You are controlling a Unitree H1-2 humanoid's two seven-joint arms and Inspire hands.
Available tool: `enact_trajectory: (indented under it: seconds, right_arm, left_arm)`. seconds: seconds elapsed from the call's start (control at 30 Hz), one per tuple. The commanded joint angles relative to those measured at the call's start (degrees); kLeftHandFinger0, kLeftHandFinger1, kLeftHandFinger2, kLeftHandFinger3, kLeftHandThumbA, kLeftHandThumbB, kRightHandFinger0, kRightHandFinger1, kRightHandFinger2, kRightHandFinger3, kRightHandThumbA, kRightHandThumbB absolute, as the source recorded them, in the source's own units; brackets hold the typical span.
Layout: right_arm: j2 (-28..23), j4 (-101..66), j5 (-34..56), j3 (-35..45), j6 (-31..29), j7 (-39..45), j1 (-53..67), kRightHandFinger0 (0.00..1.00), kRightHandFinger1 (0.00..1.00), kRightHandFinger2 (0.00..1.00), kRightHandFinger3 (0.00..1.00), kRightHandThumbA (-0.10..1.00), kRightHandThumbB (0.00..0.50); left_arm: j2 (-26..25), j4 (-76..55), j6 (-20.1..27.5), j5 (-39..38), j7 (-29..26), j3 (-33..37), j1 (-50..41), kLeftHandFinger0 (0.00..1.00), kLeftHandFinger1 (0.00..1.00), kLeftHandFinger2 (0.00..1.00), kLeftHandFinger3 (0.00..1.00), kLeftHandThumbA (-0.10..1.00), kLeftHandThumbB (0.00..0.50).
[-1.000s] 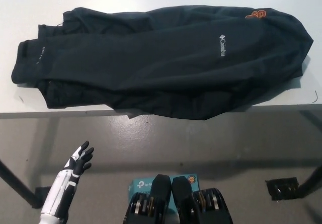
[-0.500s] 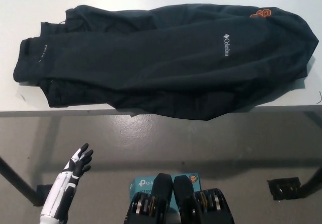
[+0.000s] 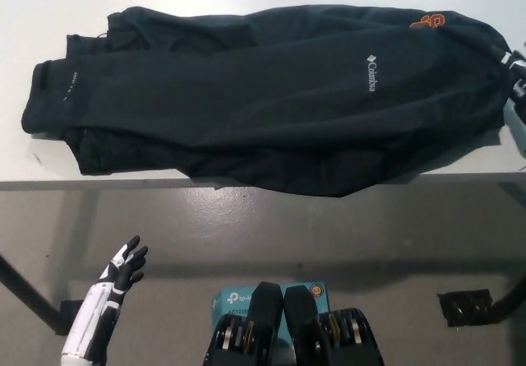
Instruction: The robot grabs the right edges of the black jacket on the table, and folds it in half
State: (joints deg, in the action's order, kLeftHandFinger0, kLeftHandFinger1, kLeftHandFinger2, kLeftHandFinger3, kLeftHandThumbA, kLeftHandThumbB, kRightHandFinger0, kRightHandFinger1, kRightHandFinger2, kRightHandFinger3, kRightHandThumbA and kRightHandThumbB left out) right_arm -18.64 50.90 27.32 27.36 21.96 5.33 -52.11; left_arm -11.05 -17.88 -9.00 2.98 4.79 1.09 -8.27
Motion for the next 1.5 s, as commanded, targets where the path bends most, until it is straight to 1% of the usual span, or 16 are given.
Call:
enact_trajectory:
  seconds: [0.0,0.03,0.13,0.33,0.53,0.63,0.73,0.87,0.9,0.97,1.07,1.1,1.2,1.33,1.47]
  right_arm:
    - [-2.66,4.01,3.79,1.24,-0.37,6.81,-4.47,1.0,1.0,1.0,1.0,1.0,0.32]
    - [-2.69,4.73,3.79,1.33,-0.78,7.11,-4.41,1.0,1.0,1.0,1.0,1.0,0.324]
    - [-2.57,6.28,4.42,2.41,-1.2,6.71,-4.14,1.0,1.0,1.0,1.0,1.0,0.37]
    - [-3.06,7.98,3.77,2.44,-2.25,6.95,-3.97,1.0,1.0,1.0,1.0,1.0,0.382]
    - [-3.53,10.12,4.33,2.66,-2.67,8.89,-4.73,1.0,1.0,1.0,1.0,1.0,0.382]
    - [-3.28,10.76,4.28,2.54,-2.72,8.98,-5.01,1.0,1.0,1.0,1.0,1.0,0.417]
    - [-3.07,11.12,4.42,2.37,-2.4,9.49,-5.19,1.0,1.0,1.0,1.0,1.0,0.423]
    - [-2.05,10.39,4.94,2.39,-1.66,9.16,-5.42,1.0,1.0,1.0,1.0,1.0,0.414]
    - [-1.78,10.17,4.94,2.16,-1.59,9.35,-5.45,1.0,1.0,1.0,1.0,1.0,0.417]
    - [-1.3,9.49,4.87,1.56,-0.85,9.78,-5.49,1.0,1.0,1.0,1.0,1.0,0.441]
    - [-0.66,9.47,4.41,0.81,-0.21,9.82,-5.8,1.0,1.0,1.0,1.0,1.0,0.44]
    - [-0.54,9.79,4.43,0.6,0.07,10.48,-5.94,1.0,1.0,1.0,1.0,1.0,0.456]
    - [0.67,8.86,4.57,0.29,0.44,10.12,-5.81,1.0,1.0,1.0,1.0,1.0,0.456]
    - [1.36,9.5,4.42,-0.21,0.48,10.6,-6.22,1.0,1.0,1.0,1.0,1.0,0.464]
    - [2.19,7.72,2.78,-2.09,1.38,7.99,-6.06,1.0,1.0,1.0,1.0,1.0,0.475]
  left_arm:
    - [-1.02,-2.47,0.57,0.17,0.3,-0.93,-0.48,1.0,1.0,1.0,1.0,1.0,0.0]
    - [-1.11,-2.46,0.73,0.06,0.44,-0.98,-0.43,1.0,1.0,1.0,1.0,1.0,0.0]
    - [-1.26,-2.57,0.69,-0.49,0.7,-1.14,-0.28,1.0,1.0,1.0,1.0,1.0,0.0]
    - [-1.46,-2.64,0.72,-0.52,0.67,-1.65,0.25,1.0,1.0,1.0,1.0,1.0,0.0]
    - [-1.8,-2.82,0.6,-0.21,0.86,-1.97,0.58,1.0,1.0,1.0,1.0,1.0,0.0]
    - [-1.73,-2.75,0.49,-0.03,0.81,-1.94,0.7,1.0,1.0,1.0,1.0,1.0,0.0]
    - [-1.62,-2.79,0.37,0.13,0.7,-1.94,0.89,1.0,1.0,1.0,1.0,1.0,0.0]
    - [-1.65,-2.81,0.1,0.22,0.74,-1.91,1.28,1.0,1.0,1.0,1.0,1.0,0.0]
    - [-1.64,-2.69,0.11,0.24,0.69,-1.94,1.36,1.0,1.0,1.0,1.0,1.0,0.0]
    - [-1.67,-2.61,0.2,-0.07,0.83,-1.97,1.49,1.0,1.0,1.0,1.0,1.0,0.0]
    - [-1.6,-2.79,0.09,0.24,0.71,-1.9,1.39,1.0,1.0,1.0,1.0,1.0,0.0]
    - [-1.74,-2.73,0.51,0.49,0.74,-1.81,1.33,1.0,1.0,1.0,1.0,1.0,0.0]
    - [-1.73,-3.11,-0.11,0.55,0.81,-1.72,1.39,1.0,1.0,1.0,1.0,1.0,0.0]
    - [-1.9,-2.63,0.62,0.97,0.83,-1.53,1.79,1.0,1.0,1.0,1.0,1.0,0.0]
    - [-1.64,-2.7,0.68,0.7,0.79,-1.56,2.08,1.0,1.0,1.0,1.0,1.0,0.0]
